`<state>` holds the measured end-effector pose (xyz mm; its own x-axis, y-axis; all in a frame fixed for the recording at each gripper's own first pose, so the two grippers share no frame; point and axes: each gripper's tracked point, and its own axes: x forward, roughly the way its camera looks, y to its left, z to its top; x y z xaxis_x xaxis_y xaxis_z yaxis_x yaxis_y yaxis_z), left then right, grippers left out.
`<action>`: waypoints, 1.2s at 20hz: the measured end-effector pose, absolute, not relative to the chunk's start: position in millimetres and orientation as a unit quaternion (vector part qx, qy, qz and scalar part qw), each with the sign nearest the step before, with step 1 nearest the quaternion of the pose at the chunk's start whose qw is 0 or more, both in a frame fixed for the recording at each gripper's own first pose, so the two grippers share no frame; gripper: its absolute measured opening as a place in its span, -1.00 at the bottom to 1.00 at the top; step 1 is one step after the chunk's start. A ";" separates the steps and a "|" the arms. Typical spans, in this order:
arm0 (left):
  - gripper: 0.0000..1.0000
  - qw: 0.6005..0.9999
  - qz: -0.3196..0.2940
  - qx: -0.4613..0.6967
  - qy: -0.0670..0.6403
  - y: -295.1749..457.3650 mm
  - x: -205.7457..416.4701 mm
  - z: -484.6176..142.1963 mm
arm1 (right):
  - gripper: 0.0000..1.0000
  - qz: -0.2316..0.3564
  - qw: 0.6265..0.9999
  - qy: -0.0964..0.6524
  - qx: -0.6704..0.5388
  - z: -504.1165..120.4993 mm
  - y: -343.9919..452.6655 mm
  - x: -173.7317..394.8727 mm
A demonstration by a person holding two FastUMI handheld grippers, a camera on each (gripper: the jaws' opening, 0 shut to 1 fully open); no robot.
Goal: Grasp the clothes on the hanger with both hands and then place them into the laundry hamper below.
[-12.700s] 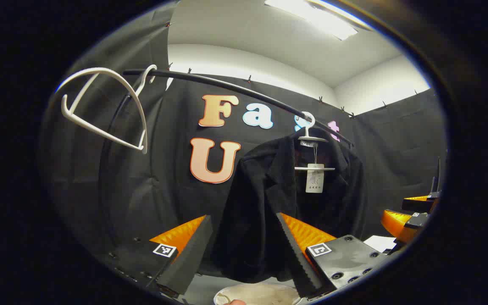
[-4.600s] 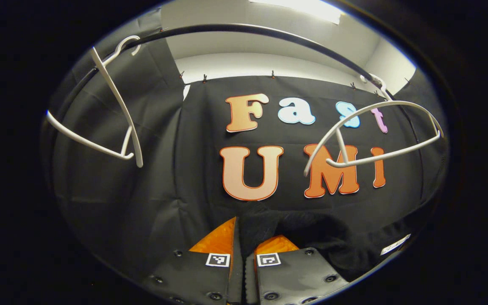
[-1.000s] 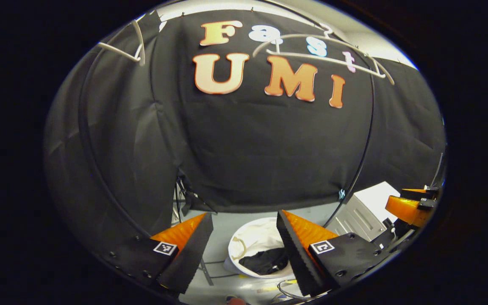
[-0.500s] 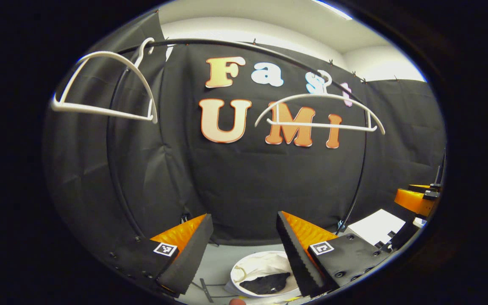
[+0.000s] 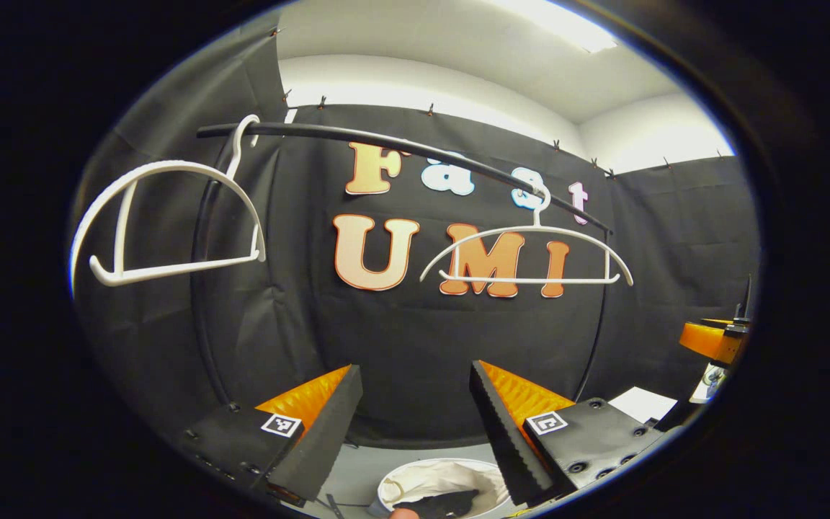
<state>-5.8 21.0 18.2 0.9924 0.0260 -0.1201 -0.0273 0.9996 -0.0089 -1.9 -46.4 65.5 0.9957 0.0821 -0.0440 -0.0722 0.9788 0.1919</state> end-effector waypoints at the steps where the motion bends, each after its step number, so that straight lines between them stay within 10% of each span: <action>1: 0.92 0.998 0.013 -0.006 0.054 21.3 -5.1 21.9 | 0.83 0.036 0.995 0.020 0.091 68.6 -49.7 -2.6; 22: 0.95 0.999 0.018 0.016 0.047 8.7 -11.8 33.7 | 0.67 0.031 0.996 0.019 0.082 55.5 -58.5 -5.1; 23: 0.95 0.999 0.018 0.017 0.047 8.6 -11.7 33.6 | 1.00 0.032 0.996 0.020 0.082 54.2 -58.2 -5.7; 24: 0.95 0.999 0.018 0.017 0.046 8.2 -11.5 32.3 | 0.66 0.033 0.996 0.021 0.082 52.8 -58.2 -6.1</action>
